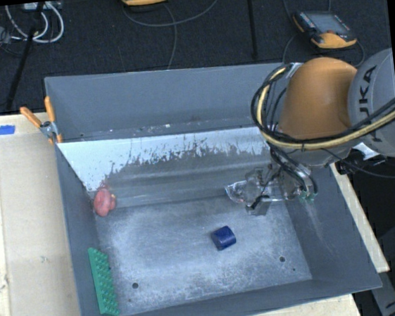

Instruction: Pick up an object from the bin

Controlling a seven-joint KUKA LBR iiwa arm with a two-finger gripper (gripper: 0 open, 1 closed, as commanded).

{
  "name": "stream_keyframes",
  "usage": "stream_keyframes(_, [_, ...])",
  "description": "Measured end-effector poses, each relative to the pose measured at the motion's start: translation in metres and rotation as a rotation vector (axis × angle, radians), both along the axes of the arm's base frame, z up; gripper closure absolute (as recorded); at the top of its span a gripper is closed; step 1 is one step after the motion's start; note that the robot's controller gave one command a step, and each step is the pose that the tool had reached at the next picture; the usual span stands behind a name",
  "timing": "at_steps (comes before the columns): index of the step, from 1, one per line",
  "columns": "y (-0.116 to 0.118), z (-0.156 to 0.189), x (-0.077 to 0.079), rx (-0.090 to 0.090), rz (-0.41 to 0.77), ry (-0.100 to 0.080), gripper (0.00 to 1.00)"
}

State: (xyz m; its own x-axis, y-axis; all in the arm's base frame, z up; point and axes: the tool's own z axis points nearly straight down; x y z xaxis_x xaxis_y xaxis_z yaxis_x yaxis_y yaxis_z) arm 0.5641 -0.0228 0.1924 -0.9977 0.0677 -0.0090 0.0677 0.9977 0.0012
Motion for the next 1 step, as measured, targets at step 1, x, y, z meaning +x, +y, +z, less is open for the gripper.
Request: stream_keyframes(1, [0.0007,0.0958,-0.0114,0.0,0.004,-0.001,1.0])
